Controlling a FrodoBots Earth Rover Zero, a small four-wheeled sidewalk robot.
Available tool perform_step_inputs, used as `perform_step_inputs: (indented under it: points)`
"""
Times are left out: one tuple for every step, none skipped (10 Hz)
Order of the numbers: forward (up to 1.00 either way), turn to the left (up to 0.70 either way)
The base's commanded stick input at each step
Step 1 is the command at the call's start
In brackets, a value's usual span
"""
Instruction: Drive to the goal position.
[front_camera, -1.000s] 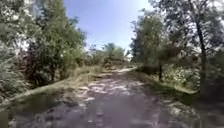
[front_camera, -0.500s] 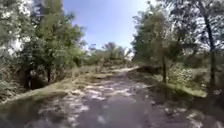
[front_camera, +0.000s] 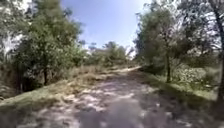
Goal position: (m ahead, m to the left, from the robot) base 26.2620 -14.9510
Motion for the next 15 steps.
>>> perform_step_inputs:
  points:
    - [0.7, 0.0]
    - [0.7, 0.0]
    - [0.7, 0.0]
    - [0.7, 0.0]
    - [0.7, 0.0]
    - [0.7, 0.0]
    - [0.7, 0.0]
    - [0.7, 0.0]
    - [0.7, 0.0]
    - [0.7, 0.0]
    - [0.7, 0.0]
    - [0.7, 0.0]
    - [0.7, 0.0]
    - [0.7, 0.0]
    - [0.7, 0.0]
